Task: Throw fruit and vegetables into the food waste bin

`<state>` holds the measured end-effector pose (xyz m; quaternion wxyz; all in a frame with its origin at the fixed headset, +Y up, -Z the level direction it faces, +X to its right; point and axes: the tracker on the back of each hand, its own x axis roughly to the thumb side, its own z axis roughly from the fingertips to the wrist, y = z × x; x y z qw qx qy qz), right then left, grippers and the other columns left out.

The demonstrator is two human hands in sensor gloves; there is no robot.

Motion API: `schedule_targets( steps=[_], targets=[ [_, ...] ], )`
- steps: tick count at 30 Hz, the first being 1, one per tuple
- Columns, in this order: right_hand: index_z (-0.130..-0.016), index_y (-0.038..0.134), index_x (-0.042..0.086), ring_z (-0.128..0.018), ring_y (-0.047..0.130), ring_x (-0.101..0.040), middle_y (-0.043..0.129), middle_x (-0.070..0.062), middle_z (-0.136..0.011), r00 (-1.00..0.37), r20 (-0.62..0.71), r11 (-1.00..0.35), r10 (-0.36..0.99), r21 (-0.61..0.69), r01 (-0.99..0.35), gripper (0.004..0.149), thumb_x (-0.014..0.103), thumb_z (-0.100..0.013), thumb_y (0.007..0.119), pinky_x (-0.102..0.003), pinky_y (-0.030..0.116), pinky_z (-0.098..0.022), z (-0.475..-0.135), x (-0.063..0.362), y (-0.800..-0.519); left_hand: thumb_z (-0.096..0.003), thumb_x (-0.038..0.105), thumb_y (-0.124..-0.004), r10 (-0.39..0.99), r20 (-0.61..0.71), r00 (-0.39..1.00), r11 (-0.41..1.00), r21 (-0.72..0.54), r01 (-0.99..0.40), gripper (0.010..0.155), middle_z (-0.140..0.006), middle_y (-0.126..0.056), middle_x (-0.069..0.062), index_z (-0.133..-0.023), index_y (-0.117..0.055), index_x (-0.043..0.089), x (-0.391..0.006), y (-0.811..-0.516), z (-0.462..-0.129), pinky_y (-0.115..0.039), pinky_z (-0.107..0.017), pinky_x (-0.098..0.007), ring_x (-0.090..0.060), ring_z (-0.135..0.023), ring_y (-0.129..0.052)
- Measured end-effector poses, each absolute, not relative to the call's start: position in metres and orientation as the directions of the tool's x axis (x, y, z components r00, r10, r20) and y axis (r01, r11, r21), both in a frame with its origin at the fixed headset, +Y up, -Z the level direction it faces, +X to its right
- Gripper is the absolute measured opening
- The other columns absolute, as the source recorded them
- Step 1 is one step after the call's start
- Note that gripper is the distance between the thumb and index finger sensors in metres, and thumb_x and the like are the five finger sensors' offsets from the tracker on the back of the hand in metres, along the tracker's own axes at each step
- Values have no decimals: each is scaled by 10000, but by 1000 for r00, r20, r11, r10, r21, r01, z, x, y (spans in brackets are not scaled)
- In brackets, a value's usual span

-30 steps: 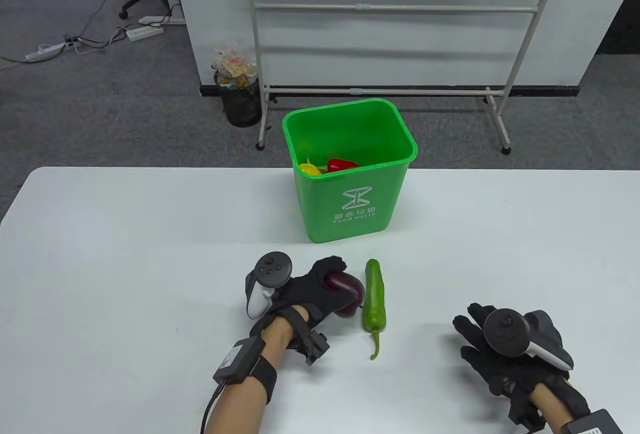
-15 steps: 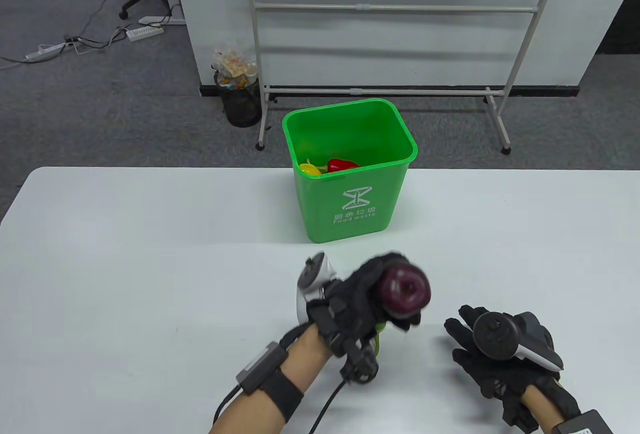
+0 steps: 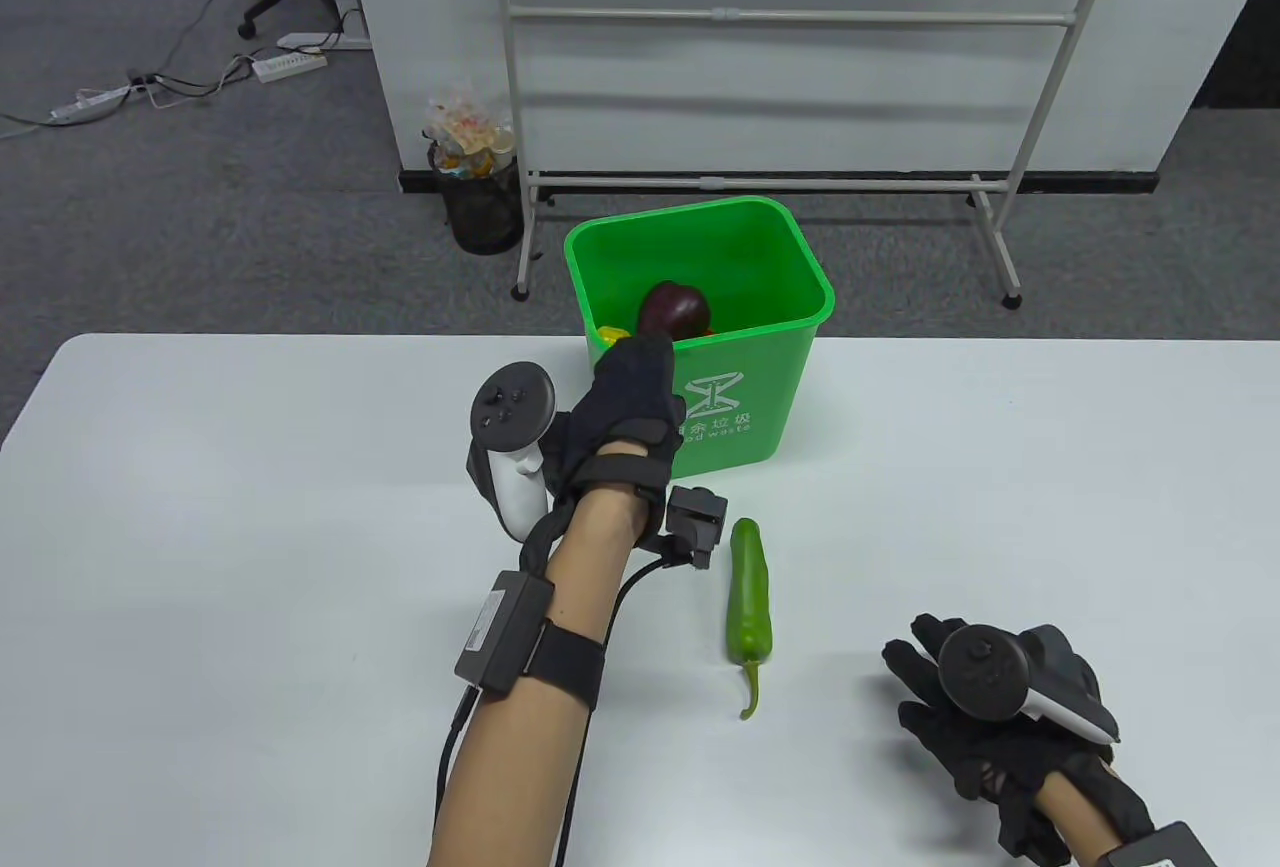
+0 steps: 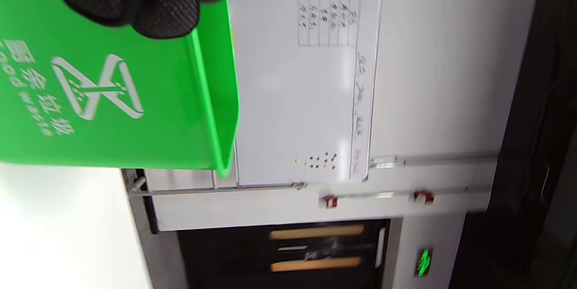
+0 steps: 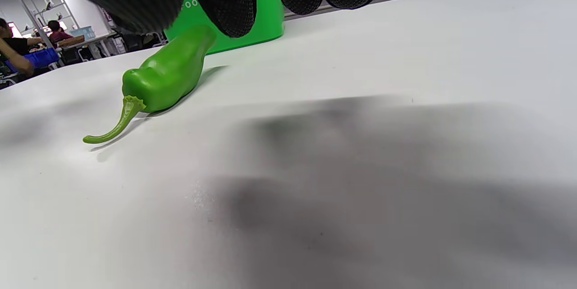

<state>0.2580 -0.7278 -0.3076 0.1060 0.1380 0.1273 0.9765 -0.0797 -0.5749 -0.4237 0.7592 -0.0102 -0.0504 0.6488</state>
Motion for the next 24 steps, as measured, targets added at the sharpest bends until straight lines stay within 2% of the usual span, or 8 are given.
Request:
schedule_targets(
  steps=[4, 6, 8, 10, 17, 21, 24],
  targets=[
    [-1068, 554, 232, -1108, 451, -434, 408, -127, -1150, -936, 253, -949, 244, 261, -177, 702, 481, -433, 721, -747, 333, -733, -306, 256, -723, -489, 620, -641, 911, 111, 398, 412, -173, -895, 800, -1042, -396, -367, -1033, -455, 63, -51, -579, -413, -651, -585, -652, -580, -852, -671],
    [-1068, 553, 231, -1107, 453, -434, 409, -126, -1150, -935, 254, -949, 246, 258, -179, 703, 481, -433, 721, -746, 334, -733, -306, 256, -723, -476, 624, -665, 818, 122, 562, 575, -161, -802, 803, -1042, -422, -362, -1027, -485, 68, -35, -586, -408, -659, -583, -650, -581, -853, -678],
    [-1068, 554, 230, -1107, 452, -435, 409, -129, -1149, -935, 254, -949, 247, 257, -181, 701, 480, -434, 721, -745, 334, -734, -306, 256, -722, -461, 622, -698, 702, 124, 701, 712, -148, -687, 815, -1039, -458, -351, -1022, -493, 67, -18, -601, -406, -669, -579, -646, -578, -849, -692],
    [-1068, 553, 231, -1107, 449, -436, 407, -129, -1150, -934, 255, -948, 250, 259, -183, 702, 479, -434, 721, -744, 335, -734, -306, 257, -722, -440, 612, -734, 575, 90, 813, 814, -160, -558, 825, -1024, -512, -341, -1010, -515, 57, 1, -628, -405, -701, -555, -628, -569, -818, -736],
    [-1068, 557, 221, -1106, 449, -438, 409, -133, -1149, -930, 249, -944, 268, 262, -202, 702, 473, -434, 724, -745, 334, -734, -305, 261, -721, -398, 585, -813, 244, -47, 969, 925, -288, -247, 879, -921, -686, -310, -977, -530, -12, 34, -714, -415, -846, -422, -479, -437, -638, -923],
    [-1067, 559, 218, -1103, 450, -444, 410, -136, -1148, -930, 253, -946, 267, 255, -202, 701, 472, -434, 724, -743, 337, -734, -305, 263, -719, -368, 618, -822, 211, -151, 966, 898, -361, -253, 965, -904, -664, -330, -975, -473, -47, 37, -742, -420, -858, -403, -467, -431, -617, -928],
    [-1067, 558, 218, -1105, 450, -440, 411, -137, -1147, -930, 254, -945, 267, 257, -201, 702, 472, -434, 725, -743, 338, -734, -305, 263, -720, -358, 629, -824, 147, -170, 974, 900, -387, -203, 983, -896, -671, -325, -975, -467, -49, 38, -751, -423, -860, -395, -456, -409, -602, -935]
  ],
)
